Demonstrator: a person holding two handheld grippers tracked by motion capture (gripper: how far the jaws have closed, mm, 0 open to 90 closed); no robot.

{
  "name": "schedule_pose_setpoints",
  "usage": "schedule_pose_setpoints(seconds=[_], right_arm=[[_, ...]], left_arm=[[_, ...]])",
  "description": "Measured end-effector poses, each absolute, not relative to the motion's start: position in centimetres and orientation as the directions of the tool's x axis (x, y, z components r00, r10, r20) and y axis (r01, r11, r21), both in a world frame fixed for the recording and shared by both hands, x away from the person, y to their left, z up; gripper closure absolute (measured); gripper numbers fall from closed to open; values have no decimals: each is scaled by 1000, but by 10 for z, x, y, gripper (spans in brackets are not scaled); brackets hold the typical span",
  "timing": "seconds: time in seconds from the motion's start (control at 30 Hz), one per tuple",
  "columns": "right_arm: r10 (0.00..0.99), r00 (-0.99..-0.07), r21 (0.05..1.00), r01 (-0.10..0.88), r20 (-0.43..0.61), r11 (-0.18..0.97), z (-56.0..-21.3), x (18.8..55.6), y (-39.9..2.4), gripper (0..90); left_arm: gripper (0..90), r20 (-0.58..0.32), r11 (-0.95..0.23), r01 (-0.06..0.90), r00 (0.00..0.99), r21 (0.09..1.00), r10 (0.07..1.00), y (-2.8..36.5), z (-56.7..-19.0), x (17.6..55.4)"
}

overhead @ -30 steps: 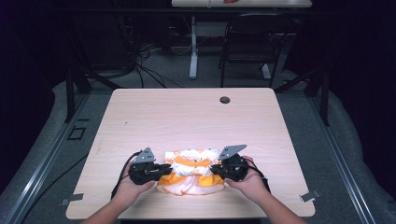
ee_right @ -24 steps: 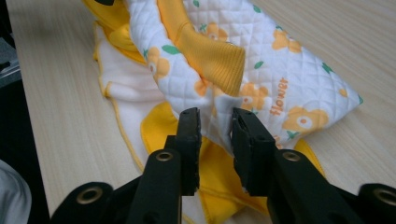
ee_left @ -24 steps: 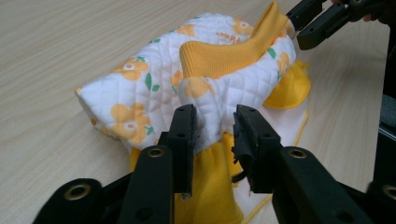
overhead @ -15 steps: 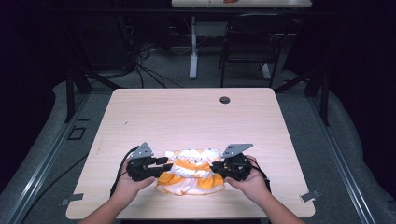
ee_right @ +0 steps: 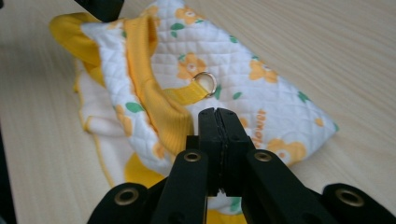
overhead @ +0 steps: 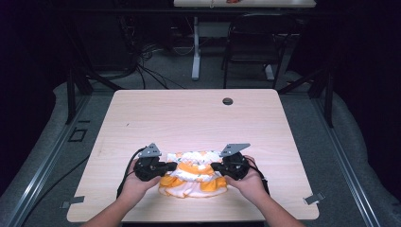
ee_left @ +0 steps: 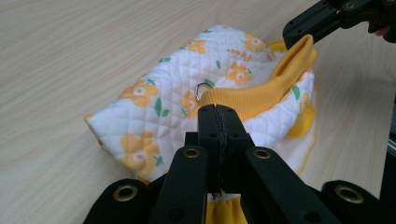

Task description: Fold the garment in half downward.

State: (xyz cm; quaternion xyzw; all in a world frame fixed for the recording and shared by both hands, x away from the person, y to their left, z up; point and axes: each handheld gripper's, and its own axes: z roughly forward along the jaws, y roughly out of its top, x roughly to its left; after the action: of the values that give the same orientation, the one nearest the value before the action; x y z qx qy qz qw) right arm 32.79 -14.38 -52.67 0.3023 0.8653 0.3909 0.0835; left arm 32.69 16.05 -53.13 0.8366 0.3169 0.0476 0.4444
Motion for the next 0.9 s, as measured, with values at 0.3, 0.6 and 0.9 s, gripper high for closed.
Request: schedule_pose_setpoints(seconds=[0.3, 0.6, 0.9], right_arm=[[544, -833, 712, 443, 101, 545, -532, 311, -140, 894], [520, -847, 677, 447, 109, 585, -546, 300, -138, 892], [515, -849, 662, 453, 116, 597, -555, 295, -137, 895]], left_arm=[[899, -219, -436, 496, 810, 751, 544, 161, -544, 312], [898, -220, -470, 490, 826, 734, 519, 161, -554, 302], [899, -226, -449, 501, 814, 740, 535, 168, -550, 301]])
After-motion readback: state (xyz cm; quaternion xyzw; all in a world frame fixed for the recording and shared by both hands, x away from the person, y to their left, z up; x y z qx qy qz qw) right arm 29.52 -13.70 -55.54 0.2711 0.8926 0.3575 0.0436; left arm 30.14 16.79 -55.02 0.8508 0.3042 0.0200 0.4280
